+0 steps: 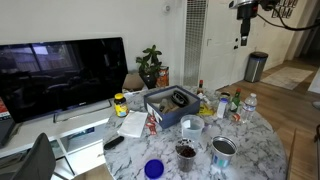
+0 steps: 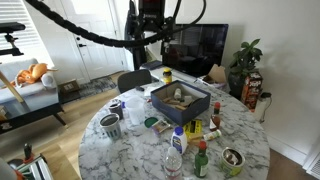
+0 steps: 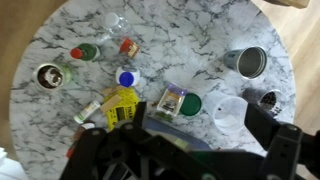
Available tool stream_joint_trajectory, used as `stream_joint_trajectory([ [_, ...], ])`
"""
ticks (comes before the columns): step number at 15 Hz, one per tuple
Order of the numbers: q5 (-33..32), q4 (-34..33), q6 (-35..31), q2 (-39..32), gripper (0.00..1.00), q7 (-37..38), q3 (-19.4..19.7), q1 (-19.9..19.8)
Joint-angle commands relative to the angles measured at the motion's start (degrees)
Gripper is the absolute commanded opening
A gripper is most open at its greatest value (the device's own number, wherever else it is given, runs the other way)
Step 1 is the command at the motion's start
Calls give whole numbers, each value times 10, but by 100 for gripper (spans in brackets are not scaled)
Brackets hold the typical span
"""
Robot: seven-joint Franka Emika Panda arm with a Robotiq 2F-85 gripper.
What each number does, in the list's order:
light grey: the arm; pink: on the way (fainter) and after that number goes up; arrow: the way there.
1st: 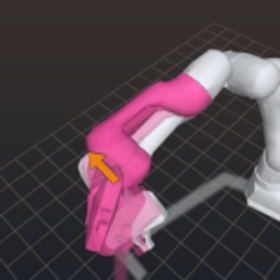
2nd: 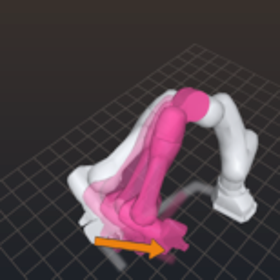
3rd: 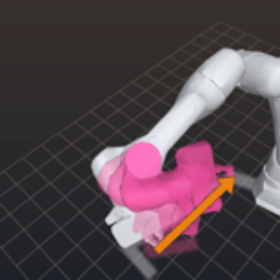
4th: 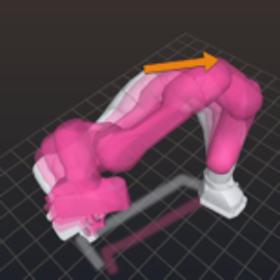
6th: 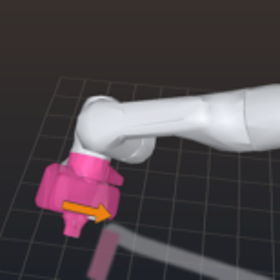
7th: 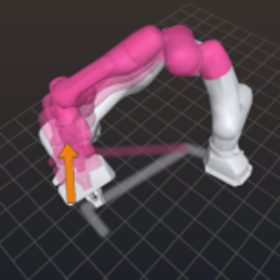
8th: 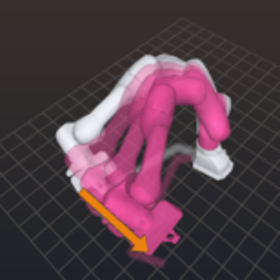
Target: Empty the larger plastic cup into the silver cup then stack them
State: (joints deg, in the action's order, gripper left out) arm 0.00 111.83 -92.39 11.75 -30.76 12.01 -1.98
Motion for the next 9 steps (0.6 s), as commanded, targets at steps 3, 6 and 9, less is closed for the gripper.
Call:
stream_joint_trajectory([
  [3,90,51,-89,-56,100,-54,-57,35],
  [6,115,69,-110,-108,100,-73,-83,40],
  [9,125,92,-154,-158,100,-70,-107,40],
])
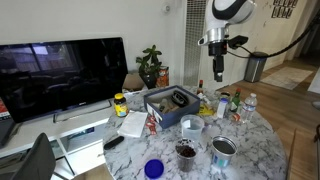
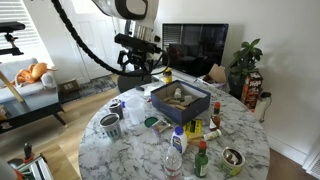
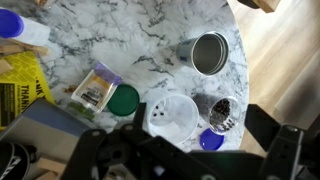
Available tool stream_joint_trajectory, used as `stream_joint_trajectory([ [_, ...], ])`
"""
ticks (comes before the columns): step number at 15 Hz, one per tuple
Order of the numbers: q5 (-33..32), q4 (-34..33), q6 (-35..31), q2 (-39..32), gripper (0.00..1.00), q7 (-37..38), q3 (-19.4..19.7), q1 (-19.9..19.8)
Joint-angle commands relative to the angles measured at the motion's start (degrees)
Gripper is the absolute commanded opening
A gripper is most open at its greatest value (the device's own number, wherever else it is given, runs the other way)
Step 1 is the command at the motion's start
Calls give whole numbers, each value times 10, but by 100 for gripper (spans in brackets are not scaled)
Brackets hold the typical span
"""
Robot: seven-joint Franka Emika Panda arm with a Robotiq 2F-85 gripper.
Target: Empty the larger plastic cup into the silver cup then stack them
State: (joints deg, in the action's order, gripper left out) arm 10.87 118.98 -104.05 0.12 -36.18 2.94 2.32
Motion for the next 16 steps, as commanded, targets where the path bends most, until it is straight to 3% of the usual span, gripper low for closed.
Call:
stream_joint_trajectory([
  [1,16,25,-50,-56,100,-14,-23,-4],
  [9,15,6,-42,-100,100,4,-40,-16],
  [16,84,11,-198,-190,100,104,-59,-18],
])
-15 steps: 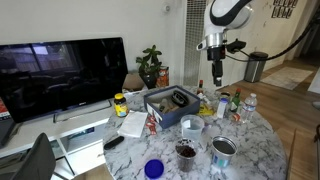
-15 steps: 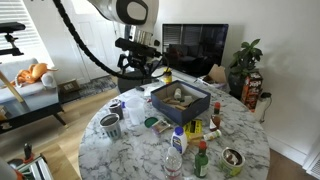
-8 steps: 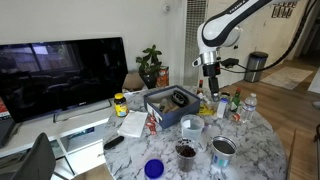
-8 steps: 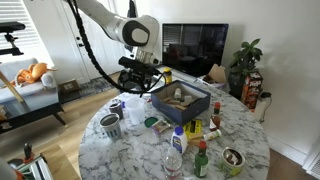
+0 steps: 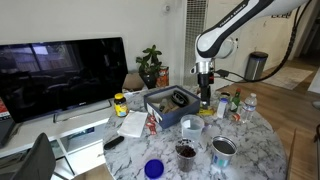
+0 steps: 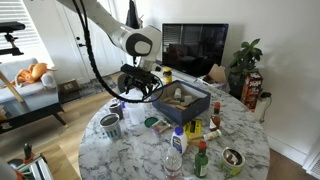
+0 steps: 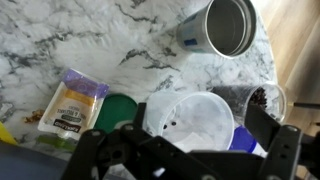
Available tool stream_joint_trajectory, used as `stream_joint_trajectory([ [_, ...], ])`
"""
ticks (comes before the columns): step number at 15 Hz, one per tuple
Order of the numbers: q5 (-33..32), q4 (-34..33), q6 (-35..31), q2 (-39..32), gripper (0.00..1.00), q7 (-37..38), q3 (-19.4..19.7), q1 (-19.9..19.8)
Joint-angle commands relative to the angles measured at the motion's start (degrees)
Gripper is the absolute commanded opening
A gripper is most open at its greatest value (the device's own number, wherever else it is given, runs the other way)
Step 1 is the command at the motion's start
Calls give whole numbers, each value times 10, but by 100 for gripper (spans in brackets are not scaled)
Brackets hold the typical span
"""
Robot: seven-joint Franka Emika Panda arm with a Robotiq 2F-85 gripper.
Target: Empty the larger plastic cup into the silver cup then stack them
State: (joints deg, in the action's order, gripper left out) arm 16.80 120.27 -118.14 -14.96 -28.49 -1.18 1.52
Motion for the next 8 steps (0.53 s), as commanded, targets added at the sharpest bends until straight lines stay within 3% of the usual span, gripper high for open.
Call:
stream_joint_trajectory([
  [1,30,1,-87,-50,100,29,-23,-11],
  [6,20,0,-174,-92,99,56,-38,-17],
  [7,15,1,-183,-97,80,63,-38,-18],
  [8,15,0,-190,-101,74,68,-40,-20],
])
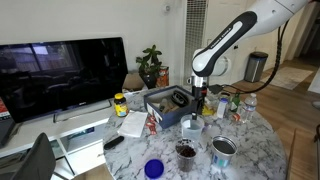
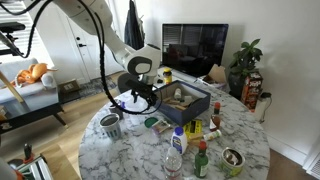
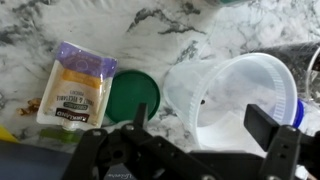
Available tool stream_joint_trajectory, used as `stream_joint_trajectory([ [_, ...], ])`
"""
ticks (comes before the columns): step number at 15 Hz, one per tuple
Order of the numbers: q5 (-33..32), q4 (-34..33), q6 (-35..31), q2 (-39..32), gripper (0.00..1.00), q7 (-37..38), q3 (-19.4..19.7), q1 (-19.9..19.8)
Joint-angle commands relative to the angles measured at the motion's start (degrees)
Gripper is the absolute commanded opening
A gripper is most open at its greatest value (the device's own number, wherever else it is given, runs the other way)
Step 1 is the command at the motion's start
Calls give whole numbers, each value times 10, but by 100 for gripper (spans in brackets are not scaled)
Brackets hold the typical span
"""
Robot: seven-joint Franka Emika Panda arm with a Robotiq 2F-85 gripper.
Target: Empty the larger plastic cup into the silver cup then stack them
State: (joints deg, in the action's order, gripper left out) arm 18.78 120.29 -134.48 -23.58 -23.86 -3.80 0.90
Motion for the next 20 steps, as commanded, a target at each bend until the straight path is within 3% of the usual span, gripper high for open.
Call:
stream_joint_trajectory([
  [1,-5,0,-31,-18,70,24,-16,-16],
  [10,1,-7,-28,-27,2,38,-28,-28],
  [16,-54,12,-7,26,1,74,-11,-14],
  [20,-169,37,60,116,1,145,12,12],
])
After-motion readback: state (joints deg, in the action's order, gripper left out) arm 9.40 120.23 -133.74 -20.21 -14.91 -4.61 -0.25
